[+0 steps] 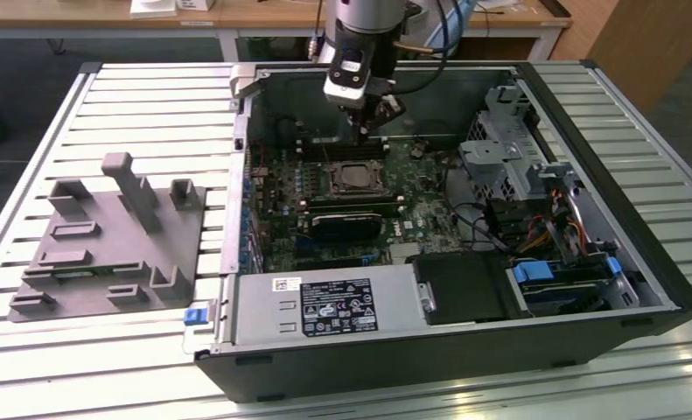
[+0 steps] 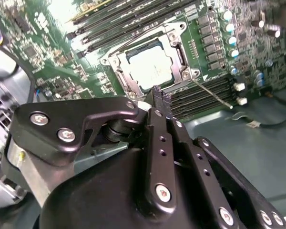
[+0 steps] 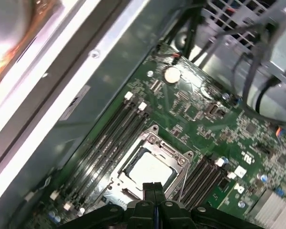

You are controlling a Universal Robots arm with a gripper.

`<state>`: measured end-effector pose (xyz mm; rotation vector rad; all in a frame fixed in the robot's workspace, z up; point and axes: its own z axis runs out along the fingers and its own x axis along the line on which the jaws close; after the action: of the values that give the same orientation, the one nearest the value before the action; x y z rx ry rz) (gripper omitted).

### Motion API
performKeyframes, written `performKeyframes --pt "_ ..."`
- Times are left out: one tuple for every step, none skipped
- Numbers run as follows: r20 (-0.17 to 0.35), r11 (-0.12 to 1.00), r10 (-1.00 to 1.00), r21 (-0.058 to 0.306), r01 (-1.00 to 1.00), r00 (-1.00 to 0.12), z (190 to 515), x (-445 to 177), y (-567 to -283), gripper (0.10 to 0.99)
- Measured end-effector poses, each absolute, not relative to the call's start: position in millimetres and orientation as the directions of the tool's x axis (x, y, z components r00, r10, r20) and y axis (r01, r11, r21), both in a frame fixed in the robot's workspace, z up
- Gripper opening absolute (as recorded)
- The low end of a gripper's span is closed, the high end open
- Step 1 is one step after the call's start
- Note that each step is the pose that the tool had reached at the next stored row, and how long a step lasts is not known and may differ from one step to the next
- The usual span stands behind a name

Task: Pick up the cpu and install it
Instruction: 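Install the first cpu locking lever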

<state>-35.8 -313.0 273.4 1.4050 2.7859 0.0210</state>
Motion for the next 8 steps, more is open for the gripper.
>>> performKeyframes --pt "-0.013 0.609 0.793 0.022 0.793 -0.609 273.3 -35.8 -313.0 0.106" --pt "-0.013 0.623 0.782 0.022 0.782 -0.623 273.3 -35.8 -312.9 0.106" --pt "-0.013 0.637 0.771 0.022 0.771 -0.637 273.3 -35.8 -312.9 0.106" --pt "-0.013 0.651 0.759 0.022 0.759 -0.651 273.3 -35.8 -313.0 0.106" --pt "-0.013 0.665 0.747 0.022 0.747 -0.665 273.3 -35.8 -313.0 0.106" --pt "-0.013 0.678 0.735 0.022 0.735 -0.678 273.3 -35.8 -313.0 0.106" --pt "-0.013 0.692 0.722 0.022 0.722 -0.691 273.3 -35.8 -313.0 0.106" --pt "-0.013 0.704 0.710 0.022 0.710 -0.704 273.3 -35.8 -313.0 0.106"
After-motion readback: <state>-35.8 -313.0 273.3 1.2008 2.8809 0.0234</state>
